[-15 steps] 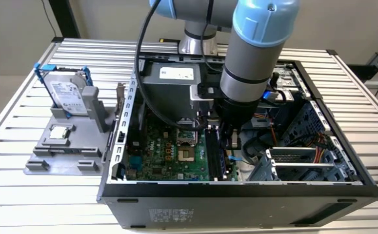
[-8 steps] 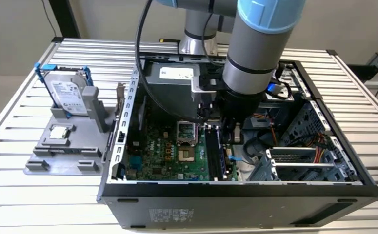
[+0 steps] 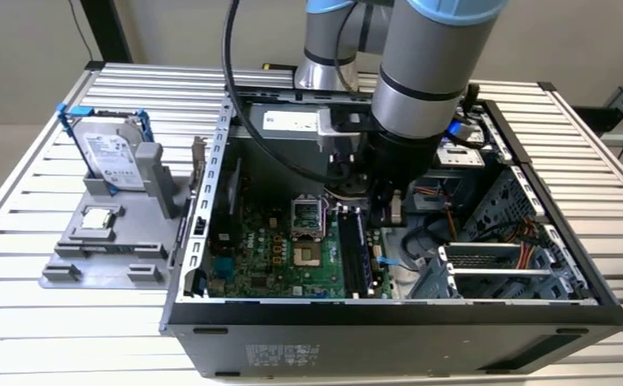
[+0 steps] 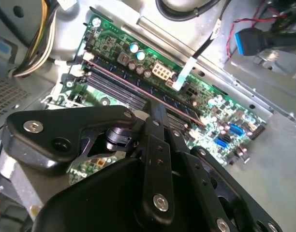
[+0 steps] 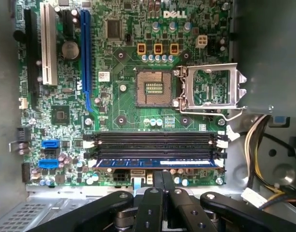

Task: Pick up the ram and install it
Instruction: 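Press down the ram until it locks into place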

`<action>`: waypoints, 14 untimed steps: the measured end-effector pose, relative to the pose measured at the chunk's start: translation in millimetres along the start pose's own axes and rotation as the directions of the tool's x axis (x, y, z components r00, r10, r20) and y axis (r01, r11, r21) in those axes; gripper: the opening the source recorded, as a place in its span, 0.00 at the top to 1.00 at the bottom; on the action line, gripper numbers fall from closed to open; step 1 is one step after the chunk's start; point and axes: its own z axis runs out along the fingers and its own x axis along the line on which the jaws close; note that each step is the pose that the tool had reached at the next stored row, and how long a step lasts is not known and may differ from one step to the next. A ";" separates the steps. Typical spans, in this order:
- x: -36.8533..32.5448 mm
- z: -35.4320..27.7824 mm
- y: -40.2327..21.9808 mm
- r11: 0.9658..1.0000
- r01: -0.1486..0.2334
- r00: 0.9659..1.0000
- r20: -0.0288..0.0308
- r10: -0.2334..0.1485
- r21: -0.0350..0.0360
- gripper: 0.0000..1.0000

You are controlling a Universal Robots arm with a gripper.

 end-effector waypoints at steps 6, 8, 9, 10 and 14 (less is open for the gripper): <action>-0.1 -16.7 -0.3 1.000 0.000 1.000 0.000 0.000 -0.001 1.00; -0.1 -21.0 -0.4 1.000 0.000 1.000 -0.001 0.000 -0.001 1.00; -0.1 -22.3 -0.4 1.000 0.000 1.000 -0.002 0.000 0.000 1.00; -0.1 -23.0 -0.5 1.000 0.000 1.000 -0.003 0.000 0.000 1.00; -0.1 -23.0 -0.4 1.000 0.000 1.000 -0.004 0.000 0.000 1.00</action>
